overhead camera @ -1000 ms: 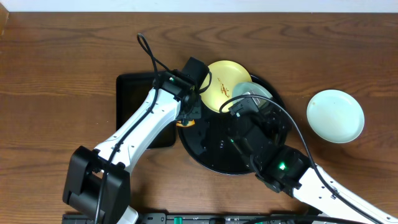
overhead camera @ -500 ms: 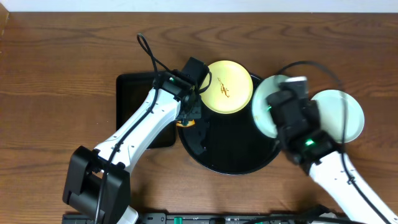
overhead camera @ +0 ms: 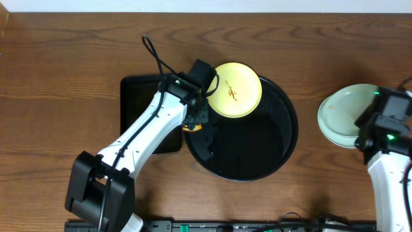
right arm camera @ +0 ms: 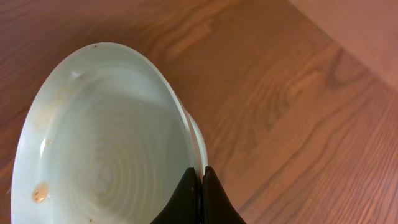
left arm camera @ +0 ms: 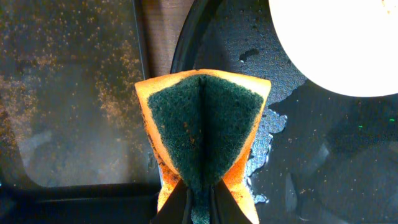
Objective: Clean dirty plates on tray and stack at the side
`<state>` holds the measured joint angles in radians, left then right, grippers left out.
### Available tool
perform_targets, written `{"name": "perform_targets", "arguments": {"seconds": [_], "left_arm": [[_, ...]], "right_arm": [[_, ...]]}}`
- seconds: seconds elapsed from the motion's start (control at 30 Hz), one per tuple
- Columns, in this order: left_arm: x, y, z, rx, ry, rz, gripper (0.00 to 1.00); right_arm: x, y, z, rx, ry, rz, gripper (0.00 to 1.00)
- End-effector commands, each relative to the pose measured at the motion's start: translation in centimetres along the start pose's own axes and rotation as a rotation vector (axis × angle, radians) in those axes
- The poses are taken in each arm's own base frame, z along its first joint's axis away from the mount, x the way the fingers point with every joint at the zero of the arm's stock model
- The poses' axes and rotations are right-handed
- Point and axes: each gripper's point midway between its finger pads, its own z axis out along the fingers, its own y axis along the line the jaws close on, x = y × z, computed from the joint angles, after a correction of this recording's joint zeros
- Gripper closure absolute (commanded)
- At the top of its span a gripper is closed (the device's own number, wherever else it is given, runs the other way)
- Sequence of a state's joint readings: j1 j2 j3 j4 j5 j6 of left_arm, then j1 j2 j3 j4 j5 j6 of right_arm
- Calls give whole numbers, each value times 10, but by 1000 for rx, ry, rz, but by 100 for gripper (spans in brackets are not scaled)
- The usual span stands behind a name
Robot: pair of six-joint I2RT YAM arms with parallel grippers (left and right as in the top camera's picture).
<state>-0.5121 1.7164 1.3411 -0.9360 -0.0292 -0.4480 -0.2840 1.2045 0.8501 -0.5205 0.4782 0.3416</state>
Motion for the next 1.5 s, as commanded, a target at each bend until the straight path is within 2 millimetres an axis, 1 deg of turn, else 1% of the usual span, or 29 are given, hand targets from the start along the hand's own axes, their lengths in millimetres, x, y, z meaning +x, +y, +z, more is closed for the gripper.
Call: {"name": "perform_targets", "arguments": {"seconds": [0.0,0.13,0.2,0.3,0.33,0.37,0.47,0.57,0.63,0.73,0.83,0.93,0.97,1.0,1.1,1.23,1.33,1.47], "left_arm": [[-2,2,-6,3,-16,-6,92],[-1,2,-6,3,-15,-5,91],[-1,2,-5,2,-14,-5,91],[-1,2,-6,3,-15,-5,92],[-1,2,-6,3,-15,-5,92],[-1,2,-6,3,-15,-5,91],[0,3,-6,-1,-9,-4,92],[-1,7,-7,-4,-9,2,92],[-4,12,-10,-3,-18,21,92],[-13,29,-19,-1,-46,-2,92],[-28,61,-26,-10,-79,-102,92],[-43,96,-23,-27,-101,-184,92],[-48,104,-20,-12,-102,-177,92],[-52,106,-17,29,-99,-149,92],[-59,102,-5,179,-76,-65,92],[-59,117,20,266,-4,-144,92],[-54,136,44,247,55,-200,92],[-42,157,74,188,135,-253,92]], "right_arm": [[-4,2,14,-59,40,93,99],[0,-2,31,-53,69,116,98],[4,-1,37,-45,87,111,90],[7,8,39,-91,107,110,71],[8,14,38,-124,114,112,65],[8,24,35,-186,125,116,63],[14,56,23,-371,170,98,64],[25,92,2,-580,216,8,63],[34,108,-10,-649,244,-36,63],[51,122,-22,-681,286,-96,62],[69,141,-39,-730,306,-207,63],[86,162,-56,-786,313,-303,61],[91,168,-61,-802,316,-332,61],[95,173,-65,-812,319,-353,60],[109,185,-74,-840,334,-406,61],[125,194,-82,-860,361,-456,62],[132,198,-86,-869,371,-478,63],[132,199,-88,-874,368,-483,67]]}}
